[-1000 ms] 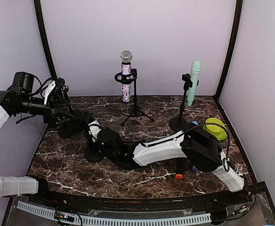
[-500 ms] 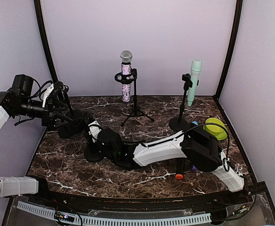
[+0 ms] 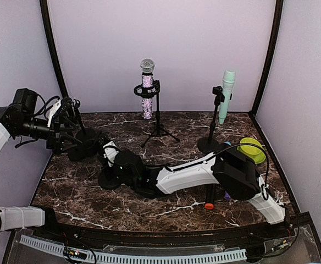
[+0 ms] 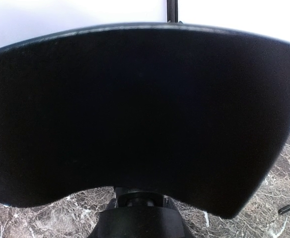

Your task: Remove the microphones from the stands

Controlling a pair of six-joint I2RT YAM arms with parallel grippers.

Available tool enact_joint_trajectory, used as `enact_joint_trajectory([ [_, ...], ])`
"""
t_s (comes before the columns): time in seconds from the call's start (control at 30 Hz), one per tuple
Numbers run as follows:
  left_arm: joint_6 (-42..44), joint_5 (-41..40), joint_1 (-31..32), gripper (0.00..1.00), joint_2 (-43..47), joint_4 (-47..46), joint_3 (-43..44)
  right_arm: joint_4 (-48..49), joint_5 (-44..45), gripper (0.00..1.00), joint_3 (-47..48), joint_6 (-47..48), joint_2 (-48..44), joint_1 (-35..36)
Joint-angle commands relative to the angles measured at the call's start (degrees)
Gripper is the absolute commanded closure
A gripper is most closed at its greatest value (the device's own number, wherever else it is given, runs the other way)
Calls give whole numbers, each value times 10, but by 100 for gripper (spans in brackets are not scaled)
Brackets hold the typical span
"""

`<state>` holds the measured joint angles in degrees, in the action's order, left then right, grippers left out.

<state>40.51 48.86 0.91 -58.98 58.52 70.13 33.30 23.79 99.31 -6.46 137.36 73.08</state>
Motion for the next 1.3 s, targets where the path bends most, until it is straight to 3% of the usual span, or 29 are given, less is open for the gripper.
enact_joint_trajectory([
  [0.0, 37, 7, -23, 1, -2, 37, 11, 28, -9, 100, -5, 1, -32, -1],
  [0.33, 114, 23, -99, 1, -20, 93, 16, 25, -13, 100, -6, 3, -37, -1],
  [0.97, 149, 27, -115, 2, 8, 117, -35, 50, -48, 100, -48, -16, -96, -5],
  [1.27, 189, 31, -127, 12, 3, 130, -77, 80, -115, 100, -99, -34, -148, -17],
])
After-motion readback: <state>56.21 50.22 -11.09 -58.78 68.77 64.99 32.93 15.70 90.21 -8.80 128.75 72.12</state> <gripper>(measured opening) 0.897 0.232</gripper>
